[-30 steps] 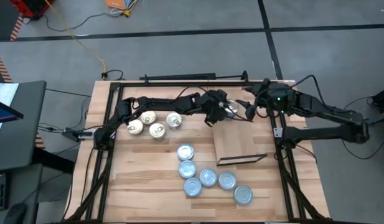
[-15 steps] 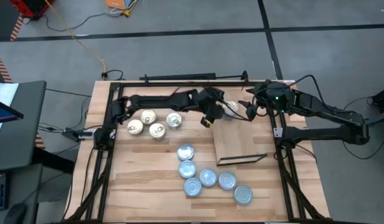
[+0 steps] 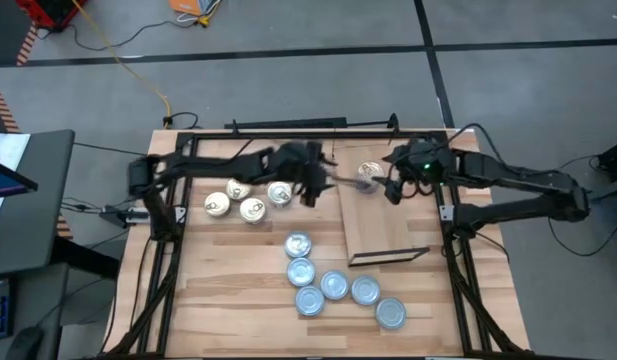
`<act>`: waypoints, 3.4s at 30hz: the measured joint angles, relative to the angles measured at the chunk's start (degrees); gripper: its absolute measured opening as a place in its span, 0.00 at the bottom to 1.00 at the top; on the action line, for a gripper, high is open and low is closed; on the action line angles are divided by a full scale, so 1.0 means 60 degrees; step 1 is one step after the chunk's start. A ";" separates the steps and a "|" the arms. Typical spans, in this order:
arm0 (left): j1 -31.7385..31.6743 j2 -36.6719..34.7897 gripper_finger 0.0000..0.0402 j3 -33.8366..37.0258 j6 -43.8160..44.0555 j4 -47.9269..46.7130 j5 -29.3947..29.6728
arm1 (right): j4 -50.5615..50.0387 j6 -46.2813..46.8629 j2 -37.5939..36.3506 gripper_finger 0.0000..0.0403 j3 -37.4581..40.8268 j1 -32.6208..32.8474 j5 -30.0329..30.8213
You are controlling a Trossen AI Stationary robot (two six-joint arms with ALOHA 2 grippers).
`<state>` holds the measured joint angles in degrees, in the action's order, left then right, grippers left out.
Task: Stack canned seafood by type on shelf
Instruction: Stack the blue-pink tuna can on top of the other blue-pink tuna can on the shelf
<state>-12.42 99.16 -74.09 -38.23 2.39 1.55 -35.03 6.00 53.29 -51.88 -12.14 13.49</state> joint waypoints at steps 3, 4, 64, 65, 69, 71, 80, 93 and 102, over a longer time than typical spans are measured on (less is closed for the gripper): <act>0.0442 -0.0989 0.64 0.1486 0.0401 0.1166 0.0025 | 0.0816 -0.0040 0.0675 0.82 0.0000 0.0583 -0.0057; 0.0579 -0.1265 0.63 0.1880 0.0599 0.1366 0.0034 | 0.1084 -0.0043 0.0931 0.82 0.0000 0.0760 -0.0096; 0.5012 -0.2289 0.30 0.5393 0.9406 -0.6012 0.5921 | 0.5718 -0.2255 0.4588 0.82 -0.1169 0.1872 -0.1003; 0.5012 -0.2289 0.27 0.5393 0.9423 -0.6071 0.5885 | 0.5701 -0.2219 0.4549 0.82 -0.1169 0.1872 -0.0988; 0.5008 -0.2307 0.15 0.5378 0.9415 -0.6131 0.5794 | 0.5499 -0.1978 0.4234 0.82 -0.1169 0.1970 -0.0977; 0.5008 -0.2311 0.09 0.5375 0.9386 -0.6138 0.5783 | 0.5459 -0.1898 0.4030 0.82 -0.1169 0.2100 -0.0975; 0.5258 -0.2315 0.00 0.5360 0.9438 -0.5786 0.4886 | 0.5647 -0.1839 0.3713 0.82 -0.1169 0.2673 -0.0982; 0.5826 -0.2346 0.00 0.5404 1.0383 -0.5734 0.4549 | 0.5614 -0.1847 0.3717 0.82 -0.1169 0.2692 -0.0979; 0.5862 -0.2562 0.03 0.4326 1.1052 -0.6473 0.3401 | 0.5585 -0.1850 0.3749 0.82 -0.1169 0.2688 -0.0979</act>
<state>22.75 83.79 -48.14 28.08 -36.44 21.96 -1.52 -5.10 75.79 -58.89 3.99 7.62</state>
